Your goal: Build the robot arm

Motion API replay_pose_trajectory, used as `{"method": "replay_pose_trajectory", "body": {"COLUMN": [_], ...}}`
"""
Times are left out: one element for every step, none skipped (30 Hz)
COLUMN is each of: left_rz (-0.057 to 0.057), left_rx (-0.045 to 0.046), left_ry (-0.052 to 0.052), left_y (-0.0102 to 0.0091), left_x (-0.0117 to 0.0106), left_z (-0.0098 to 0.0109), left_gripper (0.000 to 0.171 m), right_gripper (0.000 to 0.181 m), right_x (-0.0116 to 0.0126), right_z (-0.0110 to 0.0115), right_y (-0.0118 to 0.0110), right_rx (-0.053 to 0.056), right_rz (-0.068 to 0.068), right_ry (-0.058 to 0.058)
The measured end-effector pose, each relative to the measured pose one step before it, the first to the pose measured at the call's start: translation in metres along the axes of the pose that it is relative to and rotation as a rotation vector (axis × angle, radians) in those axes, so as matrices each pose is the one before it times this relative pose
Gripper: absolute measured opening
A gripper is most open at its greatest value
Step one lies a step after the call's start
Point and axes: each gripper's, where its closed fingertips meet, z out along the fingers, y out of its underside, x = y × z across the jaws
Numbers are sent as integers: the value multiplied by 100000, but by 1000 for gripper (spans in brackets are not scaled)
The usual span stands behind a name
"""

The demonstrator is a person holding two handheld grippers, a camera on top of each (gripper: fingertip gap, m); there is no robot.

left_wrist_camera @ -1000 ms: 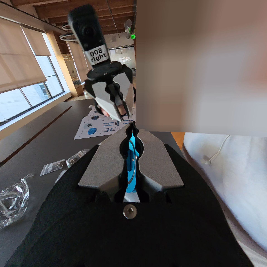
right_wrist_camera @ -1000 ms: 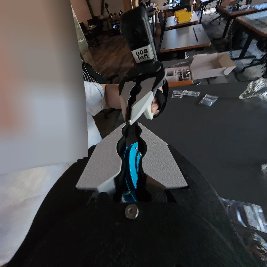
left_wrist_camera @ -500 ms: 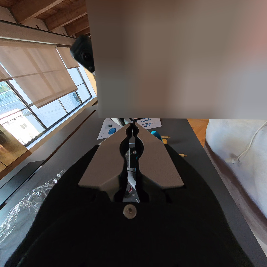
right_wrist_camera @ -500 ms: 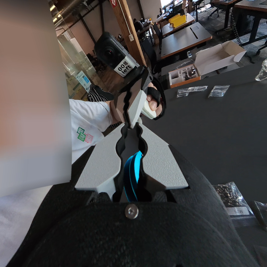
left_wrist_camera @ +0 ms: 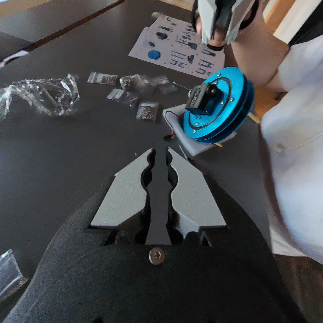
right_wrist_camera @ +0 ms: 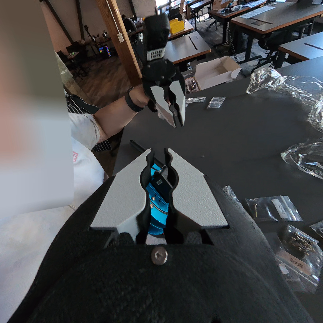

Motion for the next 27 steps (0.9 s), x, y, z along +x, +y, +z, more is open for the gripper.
{"method": "replay_pose_trajectory", "body": {"left_rz": [1573, 1650, 1772, 1930, 2030, 1373, 167, -569, -806, -570, 130, -169, -822, -933, -1968, -4038, -5714, -5983, -5159, -3648, -1990, -1470, -713, 889, 1481, 1035, -120], "left_rx": [705, -1638, -4048, -5187, -4451, -3422, -2805, -2149, -1692, -410, 1118, 890, -649, -1607, -2500, -2496, -1117, -62, 756, 917, -555, -1814, -3379, -4292, -3811, -3606, -3240], "left_ry": [-1407, -1080, -1288, -1116, -797, -784, -211, 1093, 1066, -87, -241, -434, -211, 664, 968, 1027, 2510, 3274, 1412, 378, -619, -3495, -7500, -10774, -10992, -7939, -4226], "left_y": [66, 184, 421, 500, 367, 197, 67, -32, -74, -163, -196, 29, 330, 494, 528, 436, 297, 268, 268, 404, 649, 769, 886, 907, 785, 751, 611], "left_x": [-398, -420, -558, -607, -626, -684, -634, -380, -235, -201, 10, 192, 423, 739, 953, 1128, 1491, 1675, 1430, 1315, 1175, 694, 5, -577, -723, -409, -73], "left_z": [202, 237, 298, 376, 417, 501, 540, 549, 452, 268, 81, -83, -221, -306, -335, -271, -138, 34, 165, 269, 336, 352, 261, 93, 20, 45, 100], "left_gripper": [10, 10, 13, 18, 20, 20, 19, 19, 16, 14, 13, 12, 12, 13, 15, 17, 21, 26, 27, 30, 33, 34, 37, 40, 44, 42, 40], "right_gripper": [10, 10, 10, 10, 10, 10, 10, 10, 10, 10, 11, 11, 11, 10, 10, 10, 10, 10, 10, 10, 10, 10, 10, 10, 11, 11, 11], "right_x": [215, 351, 465, 438, 365, 328, 369, 407, 381, 407, 327, 244, 251, 322, 361, 366, 328, 265, 167, 51, 4, -17, -51, -141, -255, -278, -243], "right_z": [-282, -283, -232, -184, -156, -122, -123, -102, -104, -143, -179, -226, -270, -282, -247, -187, -114, -67, -33, -37, -38, -19, -14, -9, 4, -7, -29], "right_y": [-37, 34, 135, 226, 252, 141, 40, 24, 62, 206, 306, 313, 284, 214, 184, 180, 148, 120, 44, 39, 29, 41, 47, 20, 17, -26, -11], "right_rx": [1222, 851, 328, -335, -520, 165, 821, 1091, 866, 88, -635, -761, -476, -3, 115, -195, -537, -645, -350, -88, 21, 67, 24, 11, -209, -211, -330], "right_rz": [-497, -584, -574, -607, -309, 177, 400, 109, -110, -34, -348, -865, -1345, -1572, -1427, -1099, -734, -477, -309, -26, 228, 145, 65, -26, -230, -605, -954], "right_ry": [866, 1753, 2364, 1978, 1270, 858, 864, 1075, 1162, 1644, 1640, 1418, 1582, 2103, 2305, 2109, 1673, 1120, 527, -55, -137, -150, -240, -522, -871, -777, -347]}}
